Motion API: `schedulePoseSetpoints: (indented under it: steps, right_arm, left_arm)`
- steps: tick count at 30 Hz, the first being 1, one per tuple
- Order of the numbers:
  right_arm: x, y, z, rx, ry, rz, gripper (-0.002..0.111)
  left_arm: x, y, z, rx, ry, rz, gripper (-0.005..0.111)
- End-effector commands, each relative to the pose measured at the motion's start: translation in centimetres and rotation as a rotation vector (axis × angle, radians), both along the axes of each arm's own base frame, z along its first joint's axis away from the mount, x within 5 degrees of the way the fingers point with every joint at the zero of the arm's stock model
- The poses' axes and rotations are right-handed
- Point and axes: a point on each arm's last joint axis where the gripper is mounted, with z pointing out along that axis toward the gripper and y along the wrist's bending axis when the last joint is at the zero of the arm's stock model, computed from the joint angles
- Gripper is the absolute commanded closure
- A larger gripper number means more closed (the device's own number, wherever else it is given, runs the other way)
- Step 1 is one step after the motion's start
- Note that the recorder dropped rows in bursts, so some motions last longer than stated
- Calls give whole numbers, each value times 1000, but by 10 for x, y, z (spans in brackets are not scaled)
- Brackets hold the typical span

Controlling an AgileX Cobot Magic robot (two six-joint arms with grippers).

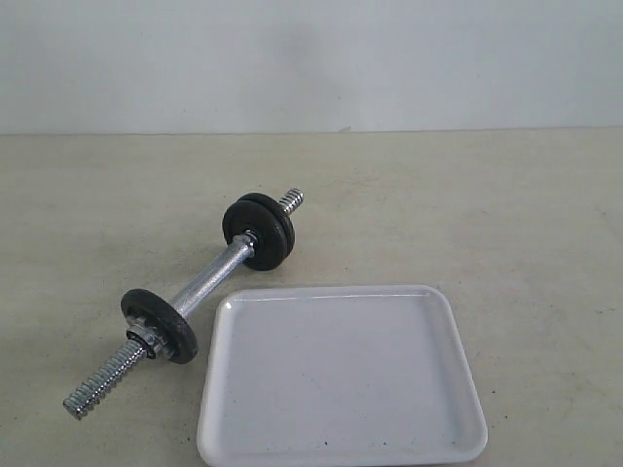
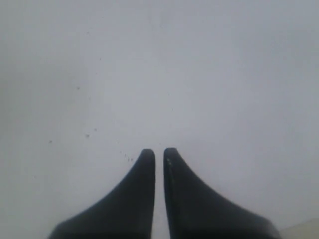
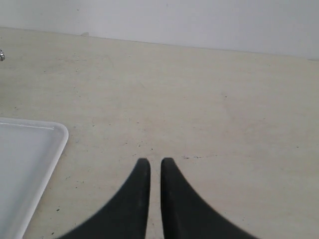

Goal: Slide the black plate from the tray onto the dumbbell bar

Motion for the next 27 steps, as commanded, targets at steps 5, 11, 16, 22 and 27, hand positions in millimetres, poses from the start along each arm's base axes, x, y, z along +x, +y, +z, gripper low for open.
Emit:
schedulePoseSetpoints:
  steps: [5, 11, 16, 22, 27]
  right_arm:
    - [0, 0, 1, -2, -8, 1, 103]
    - [0, 0, 1, -2, -8, 1, 103]
    - [0, 0, 1, -2, -8, 1, 103]
    - [0, 0, 1, -2, -8, 1, 103]
    - [0, 0, 1, -2, -8, 1, 103]
  left_arm:
    - [19, 1, -46, -44, 153, 46, 102]
    - [21, 8, -50, -63, 174, 120, 102]
    - [21, 8, -50, -64, 174, 122, 102]
    - [21, 6, -53, -61, 211, 93, 102]
    - [22, 10, -55, -158, 241, 112, 102]
